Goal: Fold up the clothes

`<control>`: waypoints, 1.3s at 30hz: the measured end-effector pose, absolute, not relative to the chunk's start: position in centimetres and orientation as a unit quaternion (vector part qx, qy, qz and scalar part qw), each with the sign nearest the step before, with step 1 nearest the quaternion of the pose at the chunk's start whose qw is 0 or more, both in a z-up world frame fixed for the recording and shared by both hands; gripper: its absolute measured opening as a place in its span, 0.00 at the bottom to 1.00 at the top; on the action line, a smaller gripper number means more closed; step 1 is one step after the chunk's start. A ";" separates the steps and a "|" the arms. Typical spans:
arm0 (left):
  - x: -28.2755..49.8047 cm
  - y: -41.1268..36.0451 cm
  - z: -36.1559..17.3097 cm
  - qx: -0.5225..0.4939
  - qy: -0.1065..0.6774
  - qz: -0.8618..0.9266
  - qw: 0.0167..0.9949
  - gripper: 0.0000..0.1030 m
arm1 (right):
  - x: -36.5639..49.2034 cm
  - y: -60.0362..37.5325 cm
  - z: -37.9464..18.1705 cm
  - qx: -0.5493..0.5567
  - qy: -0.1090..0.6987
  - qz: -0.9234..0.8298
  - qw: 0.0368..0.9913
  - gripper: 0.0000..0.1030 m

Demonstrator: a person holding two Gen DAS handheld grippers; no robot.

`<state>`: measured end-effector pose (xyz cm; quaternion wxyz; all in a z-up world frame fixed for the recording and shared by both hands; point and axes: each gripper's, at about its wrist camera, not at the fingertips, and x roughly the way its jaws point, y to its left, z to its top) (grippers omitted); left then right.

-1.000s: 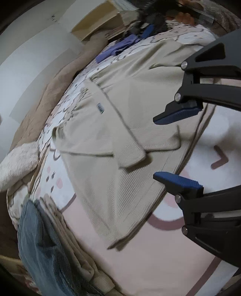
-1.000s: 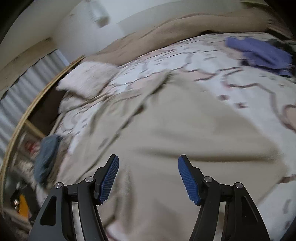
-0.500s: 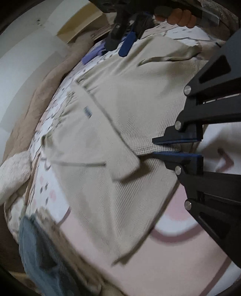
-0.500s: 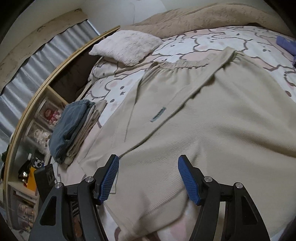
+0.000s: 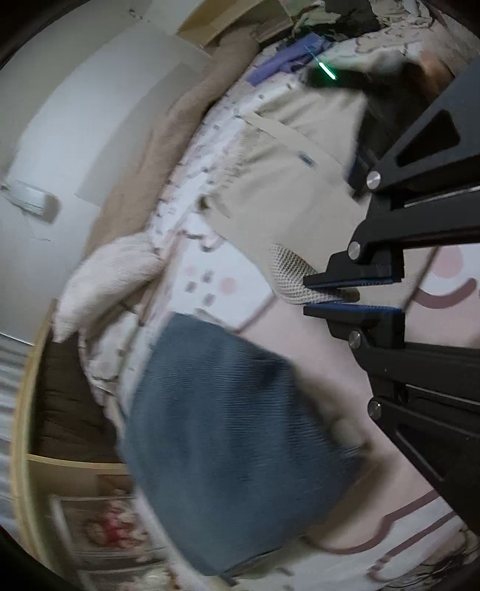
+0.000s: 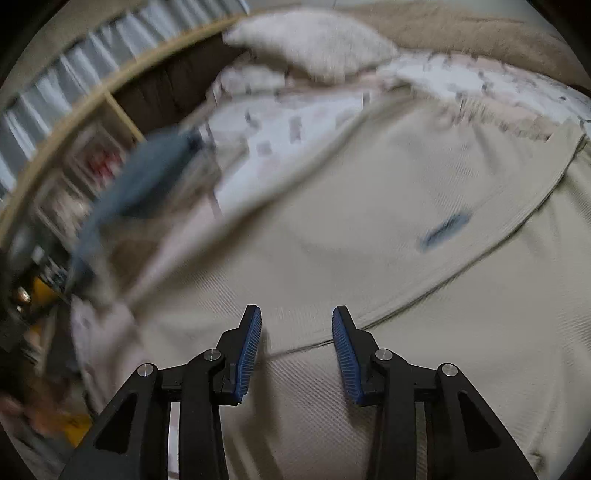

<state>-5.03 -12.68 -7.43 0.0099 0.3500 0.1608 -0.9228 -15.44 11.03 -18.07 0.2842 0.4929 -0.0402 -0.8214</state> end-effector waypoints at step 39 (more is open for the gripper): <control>-3.3 9.4 -10.5 0.394 0.011 -0.888 -0.236 0.08 | -4.1 32.9 -10.6 0.356 -0.094 -0.919 0.142 0.77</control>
